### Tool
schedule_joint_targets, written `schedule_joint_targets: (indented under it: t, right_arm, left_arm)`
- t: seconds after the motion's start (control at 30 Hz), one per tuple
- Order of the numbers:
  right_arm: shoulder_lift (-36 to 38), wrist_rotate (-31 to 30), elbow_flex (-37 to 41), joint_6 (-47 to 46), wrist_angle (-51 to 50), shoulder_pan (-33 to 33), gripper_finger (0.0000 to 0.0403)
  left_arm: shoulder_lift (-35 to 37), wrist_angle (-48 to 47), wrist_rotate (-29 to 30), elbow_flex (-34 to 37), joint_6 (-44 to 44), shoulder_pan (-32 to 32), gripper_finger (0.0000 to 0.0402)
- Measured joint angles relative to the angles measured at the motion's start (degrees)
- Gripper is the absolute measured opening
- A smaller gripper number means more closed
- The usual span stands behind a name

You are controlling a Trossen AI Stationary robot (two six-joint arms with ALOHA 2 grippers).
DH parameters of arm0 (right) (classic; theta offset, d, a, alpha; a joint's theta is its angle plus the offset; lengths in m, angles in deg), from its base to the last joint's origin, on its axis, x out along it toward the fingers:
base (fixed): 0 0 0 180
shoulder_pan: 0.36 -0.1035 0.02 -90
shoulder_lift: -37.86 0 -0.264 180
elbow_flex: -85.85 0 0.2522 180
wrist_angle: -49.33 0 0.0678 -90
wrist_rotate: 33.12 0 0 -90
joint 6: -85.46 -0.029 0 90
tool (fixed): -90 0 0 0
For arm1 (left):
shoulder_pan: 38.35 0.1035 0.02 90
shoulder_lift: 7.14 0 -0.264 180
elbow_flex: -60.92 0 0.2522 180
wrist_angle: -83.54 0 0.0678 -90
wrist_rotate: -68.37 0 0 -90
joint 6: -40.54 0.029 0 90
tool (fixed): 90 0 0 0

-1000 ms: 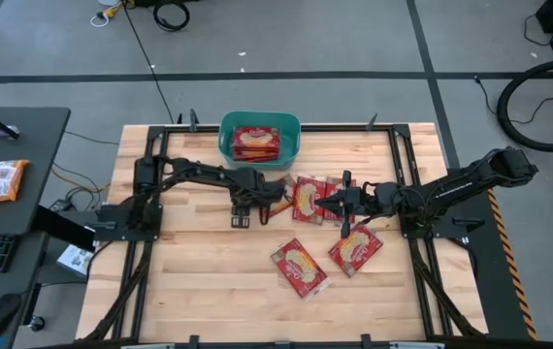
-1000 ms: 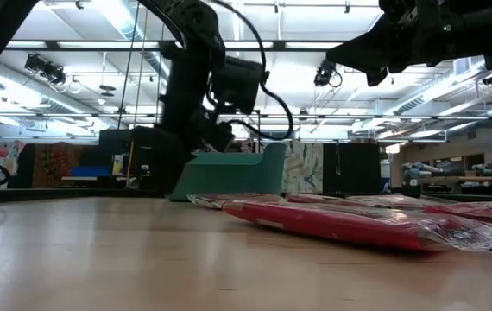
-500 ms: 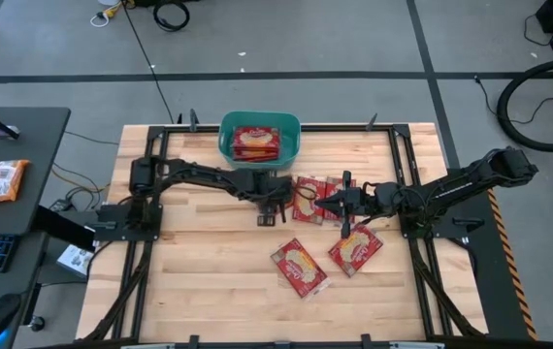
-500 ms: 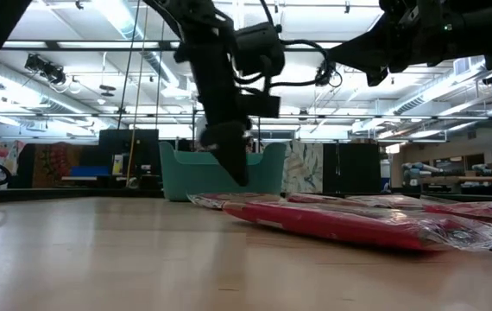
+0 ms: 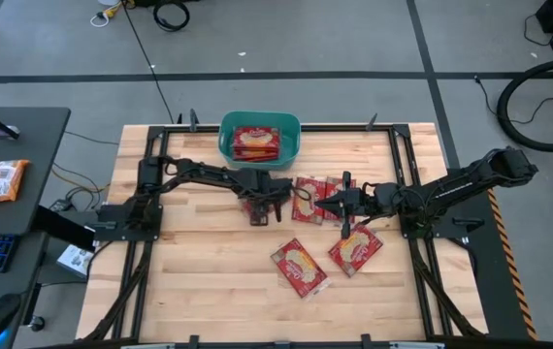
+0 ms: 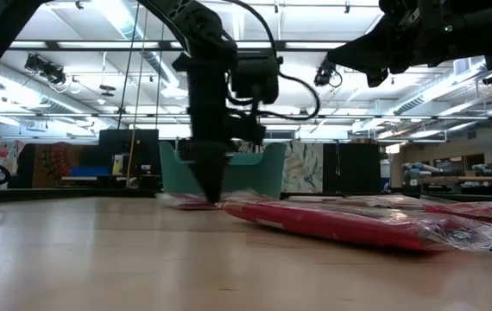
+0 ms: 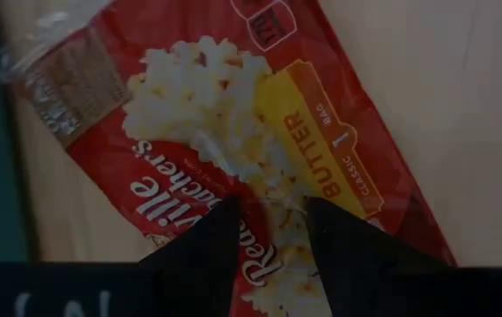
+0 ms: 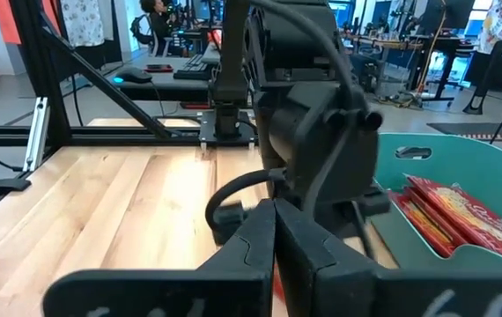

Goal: Sort popcorn bags into baskets
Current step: Put the popcorn bag into the green bin

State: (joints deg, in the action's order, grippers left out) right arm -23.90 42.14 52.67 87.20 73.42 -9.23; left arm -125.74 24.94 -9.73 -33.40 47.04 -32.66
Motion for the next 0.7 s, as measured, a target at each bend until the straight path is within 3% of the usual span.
schedule_joint_targets:
  t: [0.23,0.43,0.7]
  right_arm:
    - [0.0,-0.02,0.0,-0.02,-0.01,0.0,0.0013]
    - [0.0,-0.04,0.0,0.02,-0.01,0.0,0.0013]
    - [0.0,-0.04,0.0,-0.02,-0.02,0.0,0.0013]
  left_arm:
    - [1.84,-12.7,1.05,0.7,-2.88,-0.89,0.0141]
    - [8.26,-11.76,3.59,0.46,-7.28,-2.58,0.0141]
    - [9.49,-5.98,10.93,1.78,-9.81,-8.16,0.0141]
